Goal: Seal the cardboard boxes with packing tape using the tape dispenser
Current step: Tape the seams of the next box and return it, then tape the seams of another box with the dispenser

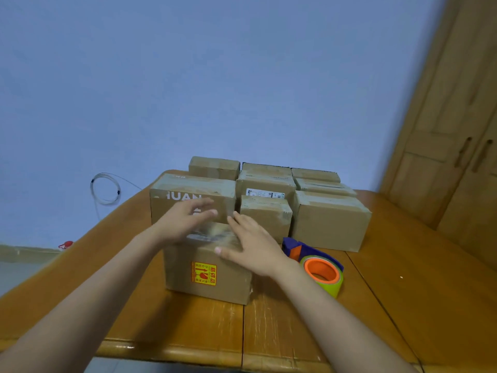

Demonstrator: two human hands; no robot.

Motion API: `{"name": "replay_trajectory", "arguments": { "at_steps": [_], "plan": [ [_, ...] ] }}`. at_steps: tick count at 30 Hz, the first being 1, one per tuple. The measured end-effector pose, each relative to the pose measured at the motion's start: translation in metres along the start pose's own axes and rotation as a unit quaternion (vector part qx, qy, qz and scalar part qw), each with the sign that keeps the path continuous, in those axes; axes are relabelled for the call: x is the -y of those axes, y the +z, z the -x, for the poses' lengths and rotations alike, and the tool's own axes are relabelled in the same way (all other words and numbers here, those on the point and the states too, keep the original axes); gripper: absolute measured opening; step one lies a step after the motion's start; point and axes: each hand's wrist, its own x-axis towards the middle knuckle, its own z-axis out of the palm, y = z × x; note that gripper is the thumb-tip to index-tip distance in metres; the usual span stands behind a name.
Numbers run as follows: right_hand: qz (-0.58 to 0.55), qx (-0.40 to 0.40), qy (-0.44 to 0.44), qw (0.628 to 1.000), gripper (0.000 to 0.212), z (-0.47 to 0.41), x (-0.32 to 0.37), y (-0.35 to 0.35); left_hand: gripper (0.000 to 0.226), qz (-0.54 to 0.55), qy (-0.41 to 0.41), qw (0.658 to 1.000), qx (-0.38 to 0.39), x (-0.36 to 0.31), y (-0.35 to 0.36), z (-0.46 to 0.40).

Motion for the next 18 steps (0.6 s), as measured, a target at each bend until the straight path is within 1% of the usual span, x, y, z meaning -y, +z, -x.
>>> {"name": "replay_trajectory", "arguments": {
  "at_steps": [3, 6, 8, 12, 15, 18],
  "plan": [
    [0.044, 0.068, 0.008, 0.997, 0.095, -0.008, 0.004, 0.000, 0.112, -0.090, 0.009, 0.989, 0.118, 0.009, -0.006, 0.007],
    [0.064, 0.100, 0.013, 0.993, 0.096, -0.013, 0.004, -0.002, 0.127, -0.206, 0.010, 0.956, 0.209, 0.018, -0.006, 0.009],
    [0.083, 0.085, -0.001, 0.993, 0.094, -0.016, 0.002, -0.004, 0.134, -0.271, 0.014, 0.934, 0.230, 0.019, -0.004, 0.007],
    [0.098, 0.071, -0.019, 0.992, 0.090, -0.013, -0.009, -0.009, 0.141, -0.321, 0.018, 0.912, 0.253, 0.012, 0.002, 0.003],
    [0.097, 0.069, -0.022, 0.993, 0.089, -0.003, -0.022, -0.012, 0.137, -0.336, 0.030, 0.903, 0.267, 0.002, 0.009, 0.002],
    [0.098, 0.065, -0.024, 0.993, 0.086, 0.008, -0.034, -0.015, 0.127, -0.354, 0.047, 0.896, 0.265, -0.010, 0.020, 0.002]
  ]
}}
